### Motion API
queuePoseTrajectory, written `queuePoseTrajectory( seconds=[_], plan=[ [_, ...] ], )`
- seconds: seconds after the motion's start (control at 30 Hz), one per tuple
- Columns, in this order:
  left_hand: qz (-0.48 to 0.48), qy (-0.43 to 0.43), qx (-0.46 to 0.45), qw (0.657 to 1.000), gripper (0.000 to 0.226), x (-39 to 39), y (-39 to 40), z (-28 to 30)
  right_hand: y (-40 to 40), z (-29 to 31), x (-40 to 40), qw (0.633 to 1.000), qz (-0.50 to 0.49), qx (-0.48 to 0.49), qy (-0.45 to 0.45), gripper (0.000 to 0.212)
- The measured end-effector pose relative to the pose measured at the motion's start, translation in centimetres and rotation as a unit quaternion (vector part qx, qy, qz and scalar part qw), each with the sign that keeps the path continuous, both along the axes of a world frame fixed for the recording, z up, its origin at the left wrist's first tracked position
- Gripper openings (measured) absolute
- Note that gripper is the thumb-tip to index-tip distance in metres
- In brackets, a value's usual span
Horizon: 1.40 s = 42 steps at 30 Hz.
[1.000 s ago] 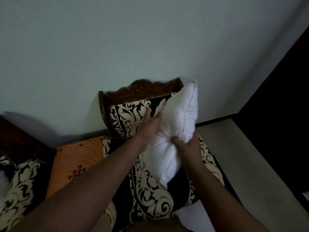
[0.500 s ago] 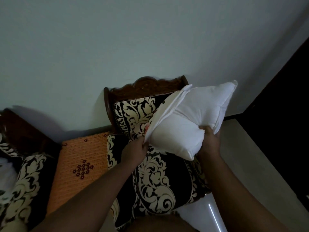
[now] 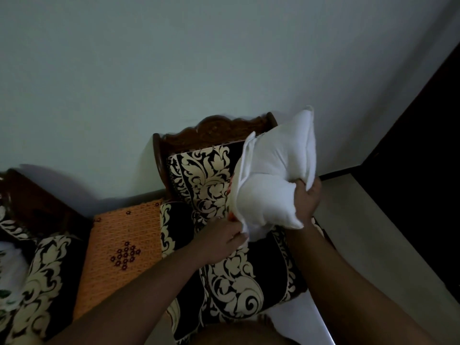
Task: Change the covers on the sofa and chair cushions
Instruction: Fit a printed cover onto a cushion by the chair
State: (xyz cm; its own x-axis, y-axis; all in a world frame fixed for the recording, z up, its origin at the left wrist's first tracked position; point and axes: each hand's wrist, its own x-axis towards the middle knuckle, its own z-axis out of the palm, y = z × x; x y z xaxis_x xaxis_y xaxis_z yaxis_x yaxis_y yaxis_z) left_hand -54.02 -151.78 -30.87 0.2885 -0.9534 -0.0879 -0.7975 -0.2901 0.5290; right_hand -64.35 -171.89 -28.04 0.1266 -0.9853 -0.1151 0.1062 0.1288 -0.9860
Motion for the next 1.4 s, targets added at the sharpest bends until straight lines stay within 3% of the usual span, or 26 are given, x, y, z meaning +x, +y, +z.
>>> queuePoseTrajectory(
  seconds=[0.03,0.1,0.17,0.23,0.3,0.4,0.5,0.63,0.77,0.83,0.9,1.03,1.17,1.23,1.3,1.4],
  plan=[
    [0.018,-0.024,0.012,0.999,0.047,0.9,0.3,0.1,0.5,0.0,0.0,1.0,0.027,0.008,0.005,0.059],
    [0.115,0.027,-0.029,0.993,0.053,2.5,0.6,1.2,1.7,-0.2,-0.1,0.997,0.08,0.0,0.005,0.056],
    [0.209,0.174,-0.097,0.957,0.062,3.1,-0.1,3.0,3.1,-0.3,0.1,0.993,0.112,-0.032,0.034,0.057],
    [0.228,0.346,-0.124,0.902,0.092,2.9,-1.8,4.8,4.5,-0.2,0.6,0.986,0.139,-0.076,0.057,0.061],
    [0.238,0.425,-0.144,0.861,0.11,2.1,-4.3,5.8,6.1,-0.4,1.2,0.968,0.186,-0.149,0.081,0.062],
    [0.361,0.402,-0.189,0.82,0.13,0.5,-7.3,6.2,8.6,-1.6,1.7,0.933,0.262,-0.221,0.112,0.069],
    [0.477,0.348,-0.235,0.772,0.112,-0.1,-7.9,5.7,9.6,-2.8,1.5,0.92,0.321,-0.197,0.108,0.077],
    [0.511,0.292,-0.234,0.774,0.07,0.5,-7.3,4.8,8.5,-4.5,-0.4,0.907,0.39,-0.147,0.056,0.072],
    [0.513,0.315,-0.272,0.751,0.042,1.7,-5.7,4.5,6.5,-5.2,-2.2,0.93,0.355,-0.099,0.013,0.028],
    [0.495,0.335,-0.272,0.754,0.042,1.7,-4.7,4.4,4.9,-6.0,-2.2,0.957,0.274,-0.075,0.057,0.015],
    [0.484,0.357,-0.275,0.75,0.044,1.6,-3.9,4.2,2.5,-7.7,-2.0,0.963,0.22,-0.047,0.146,0.017],
    [0.471,0.402,-0.275,0.736,0.048,1.6,-2.5,3.3,-1.3,-10.0,-1.6,0.94,0.2,-0.025,0.277,0.046],
    [0.451,0.427,-0.264,0.738,0.056,1.6,-1.8,2.8,-2.7,-10.5,-1.3,0.926,0.187,-0.04,0.327,0.036],
    [0.439,0.42,-0.261,0.75,0.054,1.7,-1.6,2.8,-3.0,-10.8,-1.0,0.927,0.183,-0.012,0.327,0.023],
    [0.411,0.398,-0.229,0.788,0.05,1.5,-1.7,3.0,-2.4,-10.5,-0.3,0.933,0.198,-0.015,0.301,0.012],
    [0.405,0.312,-0.196,0.837,0.033,1.4,-2.0,2.3,-1.2,-10.1,1.4,0.937,0.228,-0.056,0.257,0.016]
  ],
)
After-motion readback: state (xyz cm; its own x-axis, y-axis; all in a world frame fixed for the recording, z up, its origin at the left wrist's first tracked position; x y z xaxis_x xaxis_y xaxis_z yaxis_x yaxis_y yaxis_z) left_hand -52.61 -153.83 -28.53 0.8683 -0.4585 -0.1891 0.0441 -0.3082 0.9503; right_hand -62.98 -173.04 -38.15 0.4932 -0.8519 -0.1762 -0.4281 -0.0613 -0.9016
